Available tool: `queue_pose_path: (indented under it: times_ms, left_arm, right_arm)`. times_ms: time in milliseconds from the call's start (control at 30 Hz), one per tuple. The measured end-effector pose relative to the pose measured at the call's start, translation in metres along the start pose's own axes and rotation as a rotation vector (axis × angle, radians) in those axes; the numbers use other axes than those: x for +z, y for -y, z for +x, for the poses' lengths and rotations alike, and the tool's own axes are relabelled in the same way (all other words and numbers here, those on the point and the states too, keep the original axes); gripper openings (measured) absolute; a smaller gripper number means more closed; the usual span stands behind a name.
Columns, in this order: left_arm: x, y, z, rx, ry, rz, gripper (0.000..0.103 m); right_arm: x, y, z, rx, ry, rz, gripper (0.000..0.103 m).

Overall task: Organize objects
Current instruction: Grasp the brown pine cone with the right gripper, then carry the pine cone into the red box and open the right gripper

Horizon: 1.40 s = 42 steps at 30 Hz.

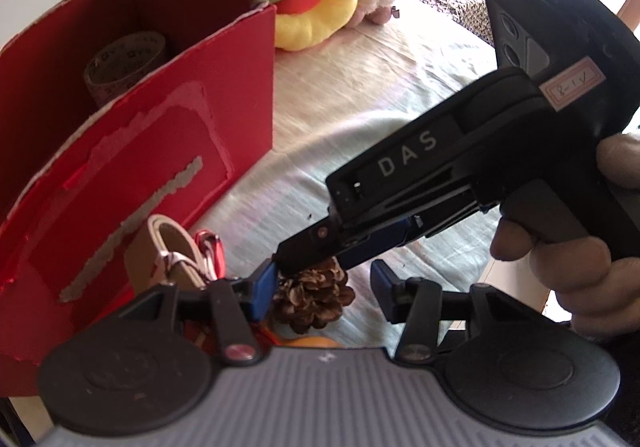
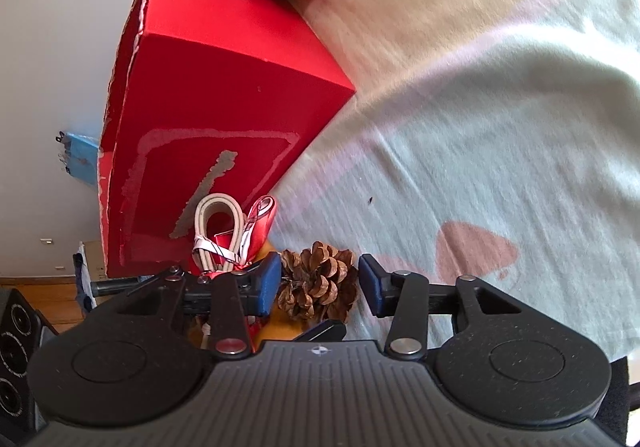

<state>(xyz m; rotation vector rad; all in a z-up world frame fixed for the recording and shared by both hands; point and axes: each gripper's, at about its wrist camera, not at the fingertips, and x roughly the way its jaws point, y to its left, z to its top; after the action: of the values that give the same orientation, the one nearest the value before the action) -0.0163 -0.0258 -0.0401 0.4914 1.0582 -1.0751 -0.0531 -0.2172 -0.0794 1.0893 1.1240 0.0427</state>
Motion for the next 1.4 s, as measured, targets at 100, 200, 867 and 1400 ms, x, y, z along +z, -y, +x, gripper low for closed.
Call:
queue_pose_path:
  times_ms: [100, 200, 867, 1400]
  left_arm:
    - [0.003, -0.002, 0.002, -0.01, 0.003, -0.014, 0.052]
    - [0.007, -0.002, 0.001, -0.021, 0.009, -0.024, 0.051]
    - [0.066, 0.001, -0.083, -0.092, 0.337, 0.007, 0.051]
    - [0.09, -0.077, -0.093, -0.022, 0.425, -0.187, 0.05]
  right_arm:
    - [0.0, -0.004, -0.003, -0.024, 0.005, -0.019, 0.044]
    - [0.001, -0.007, -0.009, -0.044, 0.021, -0.027, 0.044]
    - [0.014, -0.102, -0.102, -0.083, 0.298, -0.239, 0.038]
    - [0.081, -0.166, -0.041, -0.15, 0.256, -0.504, 0.031]
